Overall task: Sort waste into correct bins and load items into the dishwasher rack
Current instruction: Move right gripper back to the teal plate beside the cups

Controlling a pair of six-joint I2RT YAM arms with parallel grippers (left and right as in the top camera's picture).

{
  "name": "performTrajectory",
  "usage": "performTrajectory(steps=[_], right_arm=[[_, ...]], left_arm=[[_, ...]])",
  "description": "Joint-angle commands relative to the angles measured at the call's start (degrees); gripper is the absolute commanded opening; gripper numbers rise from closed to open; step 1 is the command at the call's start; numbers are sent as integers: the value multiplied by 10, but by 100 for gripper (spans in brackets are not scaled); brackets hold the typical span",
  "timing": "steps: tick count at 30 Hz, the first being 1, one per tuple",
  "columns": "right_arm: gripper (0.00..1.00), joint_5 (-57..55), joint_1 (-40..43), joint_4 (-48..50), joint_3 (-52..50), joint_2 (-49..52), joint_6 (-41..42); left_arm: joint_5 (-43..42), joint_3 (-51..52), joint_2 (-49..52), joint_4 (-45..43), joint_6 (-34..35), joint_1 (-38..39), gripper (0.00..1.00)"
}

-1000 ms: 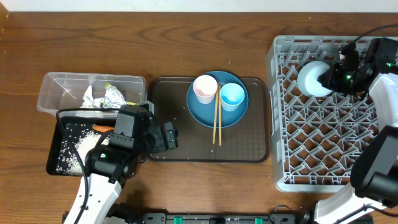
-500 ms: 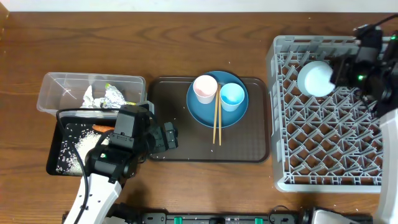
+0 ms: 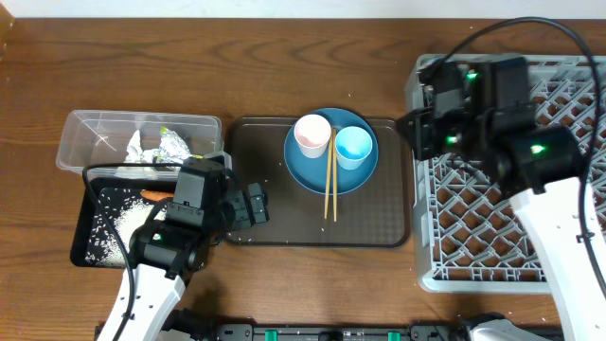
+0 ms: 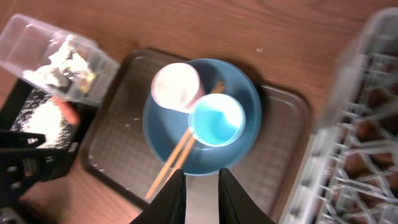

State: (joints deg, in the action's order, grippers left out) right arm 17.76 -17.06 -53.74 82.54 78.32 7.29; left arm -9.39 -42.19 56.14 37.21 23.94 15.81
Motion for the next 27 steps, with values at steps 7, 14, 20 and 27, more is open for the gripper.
performTrajectory(steps=[7,14,20,27], right_arm=[[17,-168,-99,11,-18,26,86],[21,-181,-128,31,-28,93,90],[28,-180,-145,48,-28,143,90],[38,-180,-144,52,-27,152,90]], left_arm=[[10,0,-3,0,-1,-1,100],[10,0,-3,-1,-1,-1,100],[10,0,-3,-1,-1,-1,100],[10,0,-3,-1,-1,-1,100]])
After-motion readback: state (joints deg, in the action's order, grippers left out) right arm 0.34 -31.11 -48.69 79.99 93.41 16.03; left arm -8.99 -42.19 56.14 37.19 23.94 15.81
